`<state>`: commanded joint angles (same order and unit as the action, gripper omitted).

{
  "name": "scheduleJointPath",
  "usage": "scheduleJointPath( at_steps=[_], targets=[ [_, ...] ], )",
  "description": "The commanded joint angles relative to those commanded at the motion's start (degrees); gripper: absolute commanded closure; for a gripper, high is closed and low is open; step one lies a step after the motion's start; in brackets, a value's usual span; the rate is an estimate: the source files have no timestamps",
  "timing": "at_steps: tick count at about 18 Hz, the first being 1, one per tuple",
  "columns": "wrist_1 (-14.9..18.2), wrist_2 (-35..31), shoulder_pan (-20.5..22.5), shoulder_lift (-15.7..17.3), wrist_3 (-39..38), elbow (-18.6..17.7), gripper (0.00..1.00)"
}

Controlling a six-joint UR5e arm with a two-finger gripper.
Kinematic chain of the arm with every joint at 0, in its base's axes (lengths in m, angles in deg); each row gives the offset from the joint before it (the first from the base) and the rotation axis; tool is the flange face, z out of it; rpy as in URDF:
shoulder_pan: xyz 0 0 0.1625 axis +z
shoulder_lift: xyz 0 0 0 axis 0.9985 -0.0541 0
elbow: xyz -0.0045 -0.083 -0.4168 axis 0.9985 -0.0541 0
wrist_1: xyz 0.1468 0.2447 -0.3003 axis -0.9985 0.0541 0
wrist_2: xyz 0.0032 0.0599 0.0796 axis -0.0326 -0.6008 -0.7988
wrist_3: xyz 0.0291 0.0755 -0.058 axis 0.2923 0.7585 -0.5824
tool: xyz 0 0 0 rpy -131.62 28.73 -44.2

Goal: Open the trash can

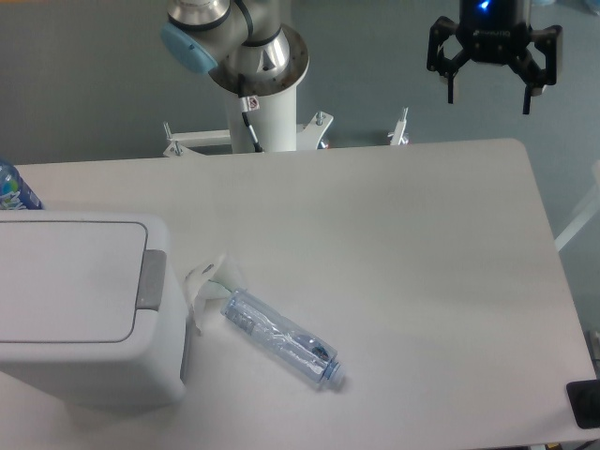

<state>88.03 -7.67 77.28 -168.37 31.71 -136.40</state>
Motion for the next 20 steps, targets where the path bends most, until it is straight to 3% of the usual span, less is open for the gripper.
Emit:
scheduleJointPath(
  at_steps=[6, 8, 10, 16, 20],
  targets=[
    [0.0, -0.4, -0.5, -0.6, -1.7, 0.4, 0.00],
    [0.0, 0.1, -1.3, -0.9, -8.0, 0.4, 0.00],
    [-0.2, 0.1, -5.0, -1.4, -16.0, 0.4, 0.00],
    [-5.6, 0.2, -14.3, -4.0, -41.1, 0.2, 0.00],
    [-6.2, 0.3, -20.0, -5.6, -51.7, 0.4, 0.00]
  ],
)
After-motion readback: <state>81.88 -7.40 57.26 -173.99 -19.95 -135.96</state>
